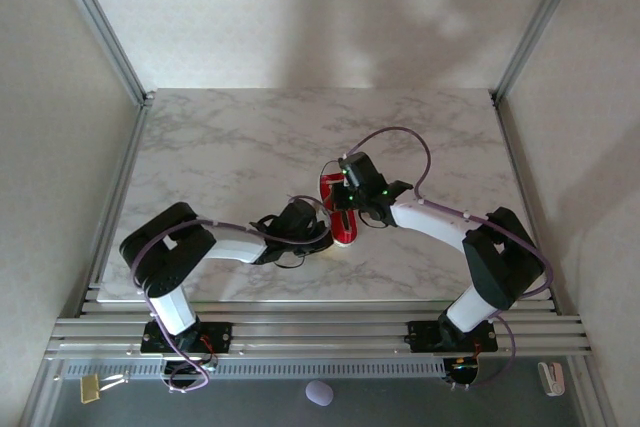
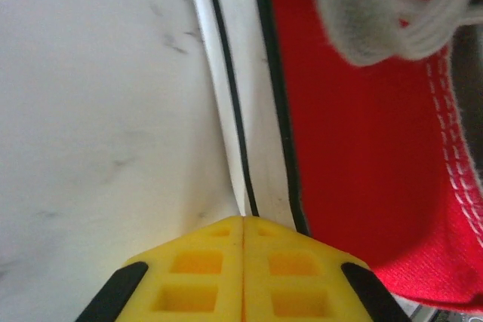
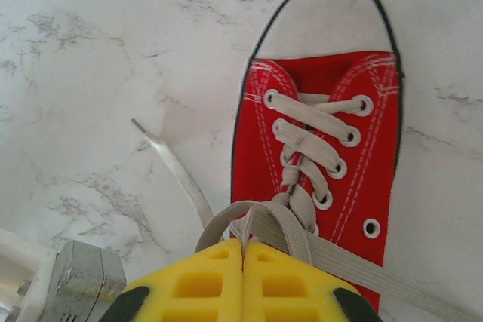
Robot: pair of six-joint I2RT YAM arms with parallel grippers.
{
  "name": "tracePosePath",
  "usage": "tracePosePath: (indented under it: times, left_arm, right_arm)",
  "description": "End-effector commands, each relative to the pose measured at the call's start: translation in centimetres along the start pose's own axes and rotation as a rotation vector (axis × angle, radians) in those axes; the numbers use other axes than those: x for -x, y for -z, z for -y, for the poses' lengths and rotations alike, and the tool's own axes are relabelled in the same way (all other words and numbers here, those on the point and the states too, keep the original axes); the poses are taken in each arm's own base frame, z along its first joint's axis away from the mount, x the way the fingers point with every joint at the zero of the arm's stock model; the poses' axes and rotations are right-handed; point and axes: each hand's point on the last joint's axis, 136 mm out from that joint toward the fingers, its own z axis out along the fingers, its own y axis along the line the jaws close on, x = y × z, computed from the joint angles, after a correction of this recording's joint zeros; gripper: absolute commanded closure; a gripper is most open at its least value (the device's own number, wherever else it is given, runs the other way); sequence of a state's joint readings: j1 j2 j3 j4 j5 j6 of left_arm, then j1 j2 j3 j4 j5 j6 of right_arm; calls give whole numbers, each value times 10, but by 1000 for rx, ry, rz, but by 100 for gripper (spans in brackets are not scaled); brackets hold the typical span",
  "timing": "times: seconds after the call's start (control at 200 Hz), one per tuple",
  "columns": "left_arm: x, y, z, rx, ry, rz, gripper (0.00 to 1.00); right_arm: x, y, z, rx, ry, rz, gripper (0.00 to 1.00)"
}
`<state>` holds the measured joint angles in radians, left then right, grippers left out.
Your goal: Tie the shoes
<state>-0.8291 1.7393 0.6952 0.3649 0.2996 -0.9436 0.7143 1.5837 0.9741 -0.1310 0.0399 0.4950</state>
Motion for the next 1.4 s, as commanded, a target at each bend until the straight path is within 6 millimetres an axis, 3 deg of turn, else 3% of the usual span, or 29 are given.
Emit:
tracePosePath:
  times: [0.0,0.23,0.375,0.506,0.666,0.836,0.931,1.066,1.211,1.391]
  left_arm:
    - [3,1,24,-75,-10,18,94]
    - [13,43,3,-16,-51,145,95]
    - [43,71,-2,-19,-44,258,93]
    - [71,80,7,-52,-56,291,90]
    - [89,80,35,-119,-113,281,94]
    - [88,65,53,-182,-104,218,98]
    - [88,56,44,-136,-90,207,97]
    - [91,44,23,-40,-68,189,84]
    - [96,31,21,-9,-124,165,80]
    - [104,21,5,14,-120,138,70]
  right_arm:
    - [-2,5,6,1,-21,-4,100]
    - [-9,6,6,13,62,-33,100]
    - [-11,7,5,19,87,-37,100]
    - [-11,6,4,23,76,-38,100]
    - [-10,5,11,-10,40,-26,100]
    - [-10,5,14,-31,-36,-20,100]
    - [-11,4,11,-12,-60,-24,100]
    - [-11,3,9,-2,-59,-29,100]
    - [-12,2,9,-1,-51,-35,100]
    - [-13,4,10,-3,-53,-34,100]
